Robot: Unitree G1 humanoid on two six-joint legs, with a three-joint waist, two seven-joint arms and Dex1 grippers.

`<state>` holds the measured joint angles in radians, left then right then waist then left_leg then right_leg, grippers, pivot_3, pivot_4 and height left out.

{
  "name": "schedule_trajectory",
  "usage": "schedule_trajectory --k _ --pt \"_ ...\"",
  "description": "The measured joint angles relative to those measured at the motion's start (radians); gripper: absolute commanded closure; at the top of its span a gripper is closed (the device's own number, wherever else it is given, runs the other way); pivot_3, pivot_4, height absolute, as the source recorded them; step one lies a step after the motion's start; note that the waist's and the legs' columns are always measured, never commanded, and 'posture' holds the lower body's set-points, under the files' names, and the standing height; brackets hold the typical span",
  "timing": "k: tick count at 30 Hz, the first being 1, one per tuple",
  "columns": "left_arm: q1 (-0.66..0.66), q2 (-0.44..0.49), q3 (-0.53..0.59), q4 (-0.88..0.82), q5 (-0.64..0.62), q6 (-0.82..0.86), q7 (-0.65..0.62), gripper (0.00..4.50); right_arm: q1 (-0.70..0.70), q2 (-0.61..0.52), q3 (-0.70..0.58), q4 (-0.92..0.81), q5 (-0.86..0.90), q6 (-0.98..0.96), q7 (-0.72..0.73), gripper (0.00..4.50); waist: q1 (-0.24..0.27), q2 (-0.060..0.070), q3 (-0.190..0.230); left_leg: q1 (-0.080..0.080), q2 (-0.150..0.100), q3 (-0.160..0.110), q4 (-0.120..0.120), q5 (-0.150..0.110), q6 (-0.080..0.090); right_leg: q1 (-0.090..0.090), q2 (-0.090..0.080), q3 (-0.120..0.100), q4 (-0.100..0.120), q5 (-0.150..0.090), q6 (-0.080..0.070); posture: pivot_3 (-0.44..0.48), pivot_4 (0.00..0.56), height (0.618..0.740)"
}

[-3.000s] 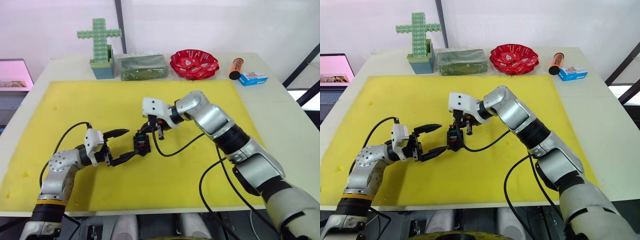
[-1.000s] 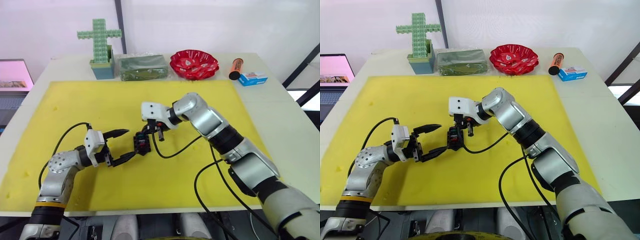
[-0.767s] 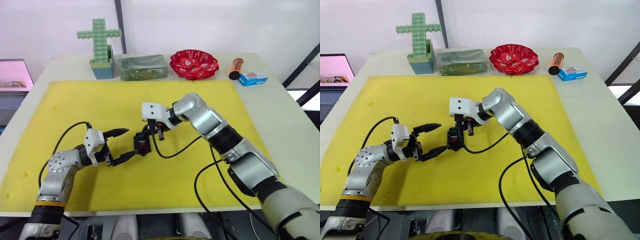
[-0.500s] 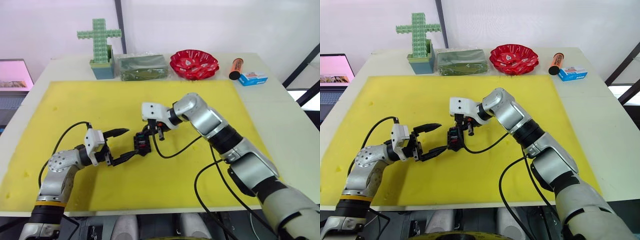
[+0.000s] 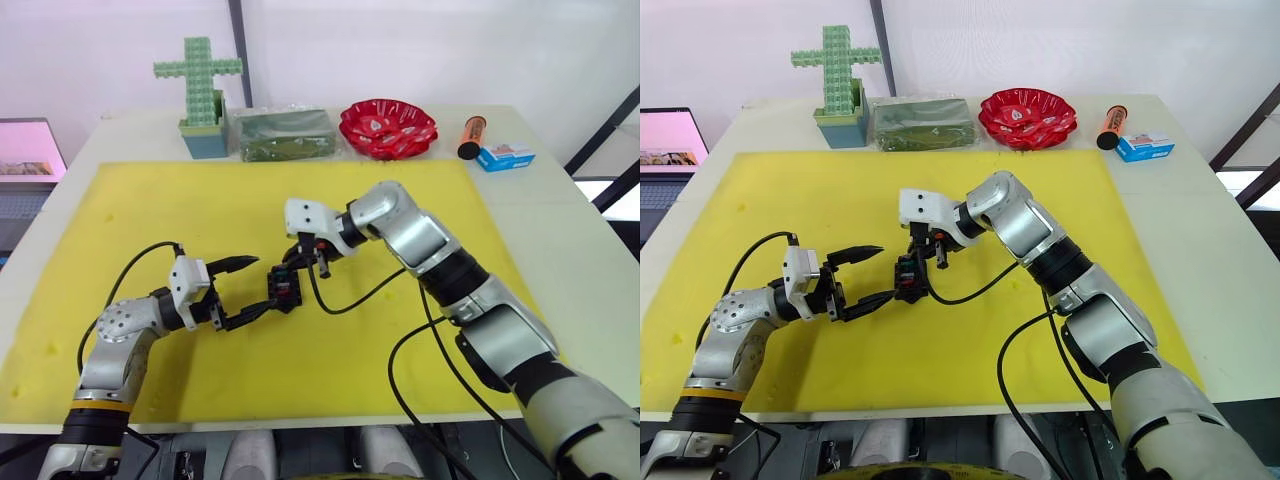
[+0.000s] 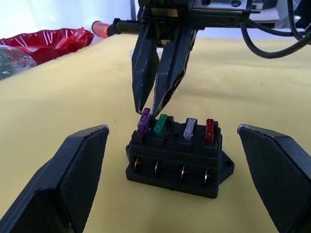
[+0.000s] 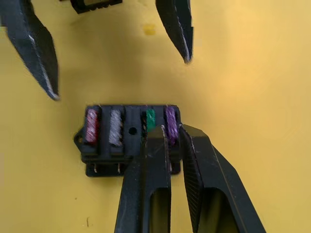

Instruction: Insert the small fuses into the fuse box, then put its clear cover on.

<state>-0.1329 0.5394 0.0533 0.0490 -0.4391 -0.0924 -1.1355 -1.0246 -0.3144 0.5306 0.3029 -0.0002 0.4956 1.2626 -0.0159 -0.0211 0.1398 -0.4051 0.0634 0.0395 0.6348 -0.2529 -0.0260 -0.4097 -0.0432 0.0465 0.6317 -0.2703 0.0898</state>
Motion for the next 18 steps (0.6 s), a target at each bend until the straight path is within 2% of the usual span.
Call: schedule_trajectory --k 7,8,9,18 --pt "0.002 0.000 0.000 0.000 0.001 -0.001 -0.005 0.00 0.000 0.000 -0.032 -0.052 0.033 0.044 0.002 4.00 0.001 0.000 0.000 0.000 0.000 0.000 0.000 0.000 0.000 0.000 0.000 0.000 0.000 0.000 0.000 0.000 0.150 0.740" --pt "0.001 0.000 0.000 0.001 0.003 -0.001 -0.006 0.00 0.000 0.001 -0.033 -0.055 0.037 0.048 0.000 4.40 0.000 0.000 0.000 0.000 0.000 0.000 0.000 0.000 0.000 0.000 0.000 0.000 0.000 0.000 0.000 0.000 0.150 0.740" --pt "0.000 0.000 0.000 0.001 0.003 -0.001 -0.007 0.00 0.000 0.003 -0.034 -0.056 0.040 0.052 -0.002 4.49 0.000 0.000 0.000 0.000 0.000 0.000 0.000 0.000 0.000 0.000 0.000 0.000 0.000 0.000 0.000 0.000 0.150 0.740" --pt "-0.002 0.000 0.000 0.010 0.005 -0.001 -0.015 0.00 0.003 0.022 -0.032 -0.017 0.027 0.041 -0.049 4.49 0.001 0.000 0.000 0.000 0.000 0.000 0.000 0.000 0.000 0.000 0.000 0.000 0.000 0.000 0.000 0.000 0.150 0.740"
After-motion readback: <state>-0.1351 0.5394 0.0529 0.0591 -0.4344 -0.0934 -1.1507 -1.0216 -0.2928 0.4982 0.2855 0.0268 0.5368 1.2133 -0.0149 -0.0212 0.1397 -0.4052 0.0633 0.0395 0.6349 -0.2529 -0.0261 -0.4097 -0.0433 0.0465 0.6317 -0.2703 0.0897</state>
